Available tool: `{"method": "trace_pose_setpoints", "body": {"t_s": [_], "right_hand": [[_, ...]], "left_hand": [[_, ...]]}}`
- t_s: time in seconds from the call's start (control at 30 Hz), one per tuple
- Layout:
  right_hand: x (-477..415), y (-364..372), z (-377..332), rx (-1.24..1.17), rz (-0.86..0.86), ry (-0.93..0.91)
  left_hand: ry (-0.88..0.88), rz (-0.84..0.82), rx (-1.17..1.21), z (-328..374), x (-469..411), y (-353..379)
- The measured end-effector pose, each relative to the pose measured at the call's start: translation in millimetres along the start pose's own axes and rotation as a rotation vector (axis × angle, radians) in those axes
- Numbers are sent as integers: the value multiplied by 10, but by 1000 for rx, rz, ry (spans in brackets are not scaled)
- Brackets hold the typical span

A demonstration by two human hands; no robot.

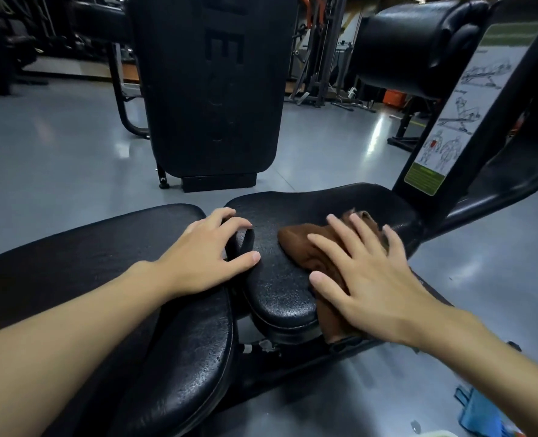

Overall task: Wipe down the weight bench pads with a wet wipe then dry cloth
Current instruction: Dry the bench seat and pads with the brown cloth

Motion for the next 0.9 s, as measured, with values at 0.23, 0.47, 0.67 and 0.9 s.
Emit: {"method": "trace_pose_setpoints", "body": {"t_s": [0.23,0.47,0.67,0.9], "right_hand": [[-458,6,-119,-36,-75,18],[-1720,86,-258,-39,-172,24],[-2019,100,-379,-45,-192,35],[-803,1,-453,-3,-9,-36]], "left_hand": [[19,-74,-62,-137,84,-26],[55,-36,-73,-246,32,24],[16,-21,-46,-262,24,14],[-37,-20,-6,-91,122,-45]]}}
Point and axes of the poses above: each hand's wrist, its own x-axis away from the middle knuckle, its own y-axis out of the palm, z = x × y, the point moved 2 cm from there along -x, towards the middle knuckle, and after that the axes turned 15 degrees about x, right-handed, at the moved point
